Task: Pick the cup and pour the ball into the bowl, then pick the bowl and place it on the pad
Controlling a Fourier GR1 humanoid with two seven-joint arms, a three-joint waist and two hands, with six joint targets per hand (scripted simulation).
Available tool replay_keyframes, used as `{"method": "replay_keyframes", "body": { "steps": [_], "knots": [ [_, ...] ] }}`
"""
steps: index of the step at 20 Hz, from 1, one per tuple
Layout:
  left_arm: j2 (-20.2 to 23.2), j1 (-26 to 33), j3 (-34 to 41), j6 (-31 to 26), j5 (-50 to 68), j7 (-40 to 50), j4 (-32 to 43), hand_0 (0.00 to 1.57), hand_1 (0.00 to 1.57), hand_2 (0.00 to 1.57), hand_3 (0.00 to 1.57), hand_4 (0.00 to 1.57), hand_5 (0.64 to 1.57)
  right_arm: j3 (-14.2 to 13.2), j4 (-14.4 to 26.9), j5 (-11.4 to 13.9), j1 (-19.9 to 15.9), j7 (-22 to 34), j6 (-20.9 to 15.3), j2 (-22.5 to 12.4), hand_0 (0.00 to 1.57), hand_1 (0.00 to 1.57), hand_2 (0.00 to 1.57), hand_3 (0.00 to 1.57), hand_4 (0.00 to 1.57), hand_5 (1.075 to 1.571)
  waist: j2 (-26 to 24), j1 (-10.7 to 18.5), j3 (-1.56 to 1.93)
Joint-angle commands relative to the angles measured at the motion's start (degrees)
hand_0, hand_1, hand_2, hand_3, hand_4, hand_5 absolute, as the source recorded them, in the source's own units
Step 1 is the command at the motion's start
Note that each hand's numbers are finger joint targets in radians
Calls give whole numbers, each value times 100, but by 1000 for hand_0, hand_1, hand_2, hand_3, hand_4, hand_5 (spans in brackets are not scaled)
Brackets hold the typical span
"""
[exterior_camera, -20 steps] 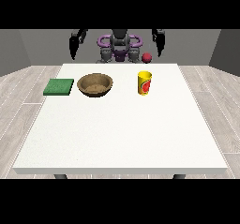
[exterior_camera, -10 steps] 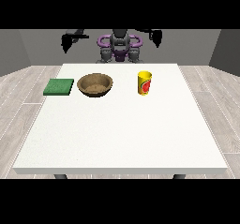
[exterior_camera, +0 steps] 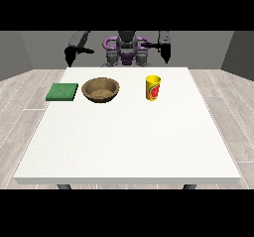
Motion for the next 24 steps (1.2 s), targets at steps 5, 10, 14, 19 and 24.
{"method": "replay_keyframes", "body": {
  "steps": [5, 10, 14, 19, 24],
  "knots": [
    [85, -1418, 458, 102, -27, -411, 968, 0, 0, 0, 0, 0, 1449, -445, 979, -182, -1195, -684, 248, -354, 0, 0, 0, 0, 0, 1551, 1036, -66, -1],
    [377, -1703, 982, 16, 102, -1170, 1859, 0, 0, 0, 0, 0, 1449, -256, 1347, 115, -1079, -1281, 301, -233, 0, 0, 0, 0, 0, 1548, 1293, -185, -3],
    [695, -2037, 1376, -287, 360, -1583, 2495, 0, 0, 0, 0, 0, 1416, -372, 1475, -38, -1350, -1461, 508, -365, 0, 0, 0, 0, 0, 1550, 1615, -247, -4],
    [777, -2543, 1637, -197, 428, -1962, 3272, 0, 0, 0, 0, 0, 1407, -324, 1758, -39, -1469, -1710, 591, -258, 0, 0, 0, 0, 0, 1545, 1714, -438, -4],
    [611, -2721, 1607, 107, 272, -2286, 3841, 0, 0, 0, 0, 0, 1394, -346, 1988, 62, -1487, -1925, 747, -474, 0, 0, 0, 0, 0, 1550, 1705, -605, -4]
  ]
}}
